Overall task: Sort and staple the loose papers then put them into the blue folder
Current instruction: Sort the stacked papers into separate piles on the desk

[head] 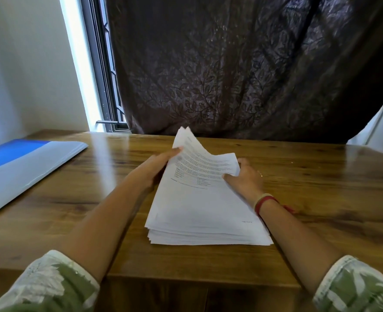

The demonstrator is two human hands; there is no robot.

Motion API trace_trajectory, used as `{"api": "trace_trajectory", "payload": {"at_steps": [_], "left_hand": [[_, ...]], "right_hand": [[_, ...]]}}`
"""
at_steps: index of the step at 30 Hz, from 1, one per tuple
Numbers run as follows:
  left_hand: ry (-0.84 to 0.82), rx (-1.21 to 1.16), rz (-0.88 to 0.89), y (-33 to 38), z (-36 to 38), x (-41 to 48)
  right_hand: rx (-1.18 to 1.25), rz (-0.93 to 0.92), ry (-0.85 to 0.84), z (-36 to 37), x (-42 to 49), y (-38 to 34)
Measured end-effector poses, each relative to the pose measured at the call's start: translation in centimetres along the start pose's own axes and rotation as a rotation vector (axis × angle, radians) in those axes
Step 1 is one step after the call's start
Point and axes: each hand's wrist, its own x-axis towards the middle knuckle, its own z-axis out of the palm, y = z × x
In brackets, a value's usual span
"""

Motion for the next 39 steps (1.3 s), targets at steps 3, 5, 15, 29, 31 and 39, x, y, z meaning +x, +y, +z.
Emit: {"api": "trace_trajectory", "payload": {"at_steps": [3,5,15,29,31,39], "left_hand": [[-0.037,0.225,0.081,-0.3,0.2,-0.3],[-0.097,0.270,0.091,-0.5,0.3,-0.3],[-0.166,-0.107,0.165,-1.6,1.9,0.6],[-0.133,-0.170,0.259,-0.3,16.9,2.2],[-0.112,-0.177,0.262,-0.2,17.4,2.0],[-0.195,-0.186,0.308,-1.6,16.4,4.0]], "right_hand": [[0.011,-0.004,0.003,-0.2,0.0,-0.1],[0.026,-0.002,-0.004,-0.2,-0.1,0.0],[0.152,0.048,-0.056,-2.6,0.3,0.0],[-0.534,0.019,0.545,-15.9,2.0,13.9],[-0.696,0.190,0.517,-17.3,2.2,15.7],[-0.793,0.449,0.375,-22.7,2.2,21.0]]}}
